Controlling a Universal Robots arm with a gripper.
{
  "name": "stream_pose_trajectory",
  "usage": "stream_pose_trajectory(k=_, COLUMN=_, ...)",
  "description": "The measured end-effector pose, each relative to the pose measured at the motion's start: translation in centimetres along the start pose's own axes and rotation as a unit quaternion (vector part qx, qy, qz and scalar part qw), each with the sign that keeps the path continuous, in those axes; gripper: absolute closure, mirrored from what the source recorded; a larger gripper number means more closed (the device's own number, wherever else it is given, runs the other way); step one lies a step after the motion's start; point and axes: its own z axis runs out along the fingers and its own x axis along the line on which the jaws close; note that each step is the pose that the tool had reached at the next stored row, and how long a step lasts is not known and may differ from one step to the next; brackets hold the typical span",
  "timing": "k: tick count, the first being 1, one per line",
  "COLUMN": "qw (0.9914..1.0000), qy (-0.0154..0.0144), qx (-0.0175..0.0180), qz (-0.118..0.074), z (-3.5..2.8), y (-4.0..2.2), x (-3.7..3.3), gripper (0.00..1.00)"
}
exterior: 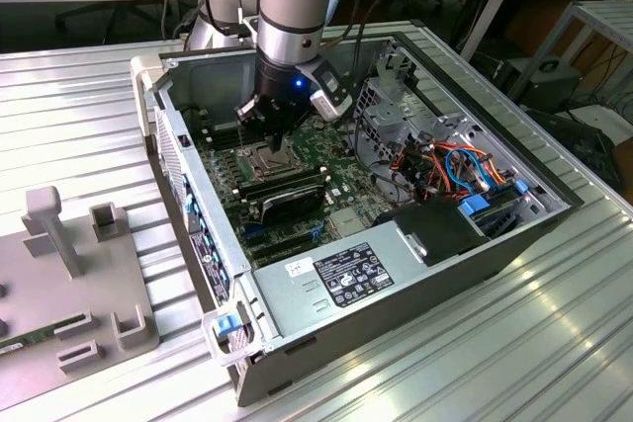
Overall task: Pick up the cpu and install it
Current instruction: 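Close the cpu cover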
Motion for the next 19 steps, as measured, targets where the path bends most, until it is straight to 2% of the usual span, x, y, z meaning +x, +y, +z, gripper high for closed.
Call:
stream_pose_trajectory(k=13, qw=1.0, qy=0.0001, qx=0.0001, qz=0.0, z=-0.14, y=0.01, x=0.01, gripper=0.89)
stream_pose_trajectory(k=19, qw=1.0, qy=0.0007, qx=0.0021, qz=0.0, z=0.31, y=0.03, x=0.92, gripper=0.89)
